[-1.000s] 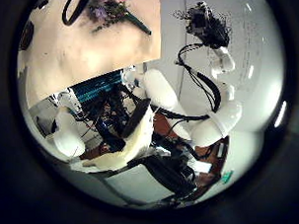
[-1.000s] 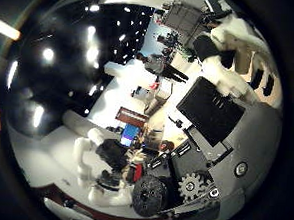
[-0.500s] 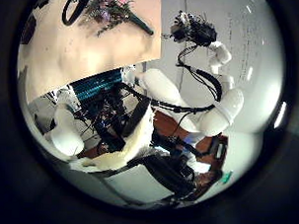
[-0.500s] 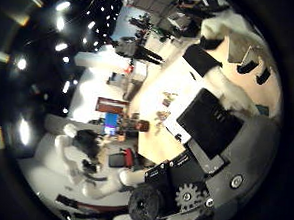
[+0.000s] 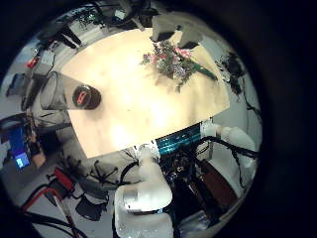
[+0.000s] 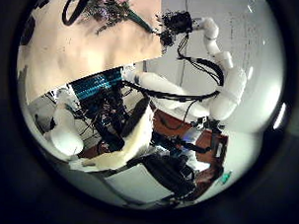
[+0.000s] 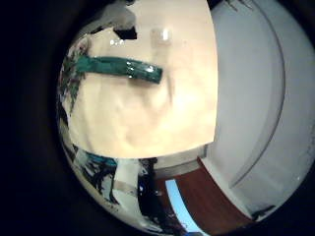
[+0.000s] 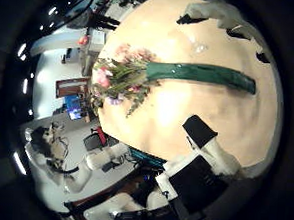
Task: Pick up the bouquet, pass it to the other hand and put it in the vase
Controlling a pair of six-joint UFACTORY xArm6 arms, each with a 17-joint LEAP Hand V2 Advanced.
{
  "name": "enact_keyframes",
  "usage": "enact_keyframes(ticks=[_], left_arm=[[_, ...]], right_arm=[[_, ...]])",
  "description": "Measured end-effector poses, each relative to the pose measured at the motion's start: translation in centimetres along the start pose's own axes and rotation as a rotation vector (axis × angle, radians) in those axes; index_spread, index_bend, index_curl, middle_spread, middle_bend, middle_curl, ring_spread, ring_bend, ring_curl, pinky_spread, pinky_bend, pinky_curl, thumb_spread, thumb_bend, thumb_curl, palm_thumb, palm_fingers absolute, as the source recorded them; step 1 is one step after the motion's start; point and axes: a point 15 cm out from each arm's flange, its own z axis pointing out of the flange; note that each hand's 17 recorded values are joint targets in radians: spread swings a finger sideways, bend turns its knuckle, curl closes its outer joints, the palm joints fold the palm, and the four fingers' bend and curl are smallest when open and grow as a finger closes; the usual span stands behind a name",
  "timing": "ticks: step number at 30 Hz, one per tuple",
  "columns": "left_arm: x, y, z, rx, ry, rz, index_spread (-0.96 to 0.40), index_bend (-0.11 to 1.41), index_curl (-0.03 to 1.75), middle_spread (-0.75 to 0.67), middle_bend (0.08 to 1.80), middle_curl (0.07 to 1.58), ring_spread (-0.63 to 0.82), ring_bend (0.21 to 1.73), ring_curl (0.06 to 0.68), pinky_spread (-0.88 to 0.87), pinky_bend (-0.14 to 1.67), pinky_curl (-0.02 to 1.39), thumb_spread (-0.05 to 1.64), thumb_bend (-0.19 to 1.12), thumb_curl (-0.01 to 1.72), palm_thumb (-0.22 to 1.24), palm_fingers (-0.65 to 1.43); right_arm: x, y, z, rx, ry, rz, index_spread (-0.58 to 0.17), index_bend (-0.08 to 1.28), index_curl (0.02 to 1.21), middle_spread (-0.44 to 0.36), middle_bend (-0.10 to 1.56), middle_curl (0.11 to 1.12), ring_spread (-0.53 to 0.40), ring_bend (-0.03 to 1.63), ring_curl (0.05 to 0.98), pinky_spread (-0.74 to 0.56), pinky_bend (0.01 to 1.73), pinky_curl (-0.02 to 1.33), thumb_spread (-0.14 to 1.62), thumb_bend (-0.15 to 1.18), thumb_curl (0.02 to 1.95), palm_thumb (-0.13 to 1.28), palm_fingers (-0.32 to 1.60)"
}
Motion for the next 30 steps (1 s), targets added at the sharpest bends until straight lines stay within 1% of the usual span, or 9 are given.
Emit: enact_keyframes(ticks=[4,8,13,15,20,30], left_arm=[[0.3,0.0,0.0,-0.002,-0.003,0.000,-0.06,0.18,0.38,0.23,0.19,0.33,0.45,0.54,0.167,0.44,0.22,0.33,1.20,-0.02,0.29,0.23,0.28],[0.4,0.1,0.2,-0.006,-0.004,0.003,-0.06,0.18,0.38,0.23,0.18,0.33,0.45,0.54,0.166,0.44,0.22,0.33,1.20,-0.02,0.29,0.23,0.28],[0.4,0.0,0.5,-0.011,-0.003,0.003,-0.05,0.18,0.38,0.23,0.19,0.32,0.45,0.55,0.166,0.44,0.22,0.33,1.20,-0.02,0.29,0.23,0.27],[0.4,-0.1,0.5,-0.015,-0.002,0.004,-0.05,0.18,0.38,0.23,0.19,0.32,0.45,0.55,0.165,0.44,0.22,0.33,1.20,-0.02,0.29,0.23,0.27],[0.4,-0.3,0.2,-0.008,-0.005,0.004,-0.05,0.18,0.38,0.23,0.19,0.33,0.46,0.55,0.163,0.44,0.22,0.34,1.20,-0.02,0.29,0.23,0.27],[0.3,-0.7,0.3,-0.018,-0.001,0.002,-0.05,0.18,0.38,0.24,0.19,0.32,0.47,0.55,0.159,0.45,0.22,0.34,1.20,-0.02,0.29,0.23,0.27]], right_arm=[[0.0,-0.8,1.7,-0.025,-0.002,-0.002,-0.419,0.41,0.44,-0.081,0.64,0.43,-0.066,0.85,0.362,0.22,0.71,0.41,0.97,-0.03,0.57,0.81,0.14],[-0.3,-1.0,2.6,-0.051,-0.003,-0.002,-0.382,0.30,0.41,-0.080,0.58,0.41,-0.048,0.84,0.350,0.31,0.79,0.41,0.97,-0.02,0.55,0.82,0.17],[0.9,-1.6,2.9,-0.096,0.094,-0.015,-0.344,0.21,0.38,-0.069,0.50,0.38,-0.044,0.81,0.337,0.36,0.83,0.41,0.94,-0.02,0.55,0.86,0.16],[1.1,-1.7,3.2,-0.113,0.120,-0.013,-0.335,0.19,0.38,-0.066,0.47,0.38,-0.046,0.80,0.329,0.37,0.83,0.40,0.92,-0.02,0.55,0.88,0.17],[1.2,-1.9,4.0,-0.131,0.118,-0.010,-0.325,0.17,0.37,-0.072,0.44,0.37,-0.056,0.78,0.315,0.36,0.83,0.39,0.90,-0.02,0.55,0.91,0.18],[1.4,-2.6,4.8,-0.147,0.116,-0.005,-0.305,0.17,0.34,-0.075,0.39,0.37,-0.067,0.74,0.296,0.34,0.84,0.36,0.89,-0.02,0.56,0.95,0.18]])
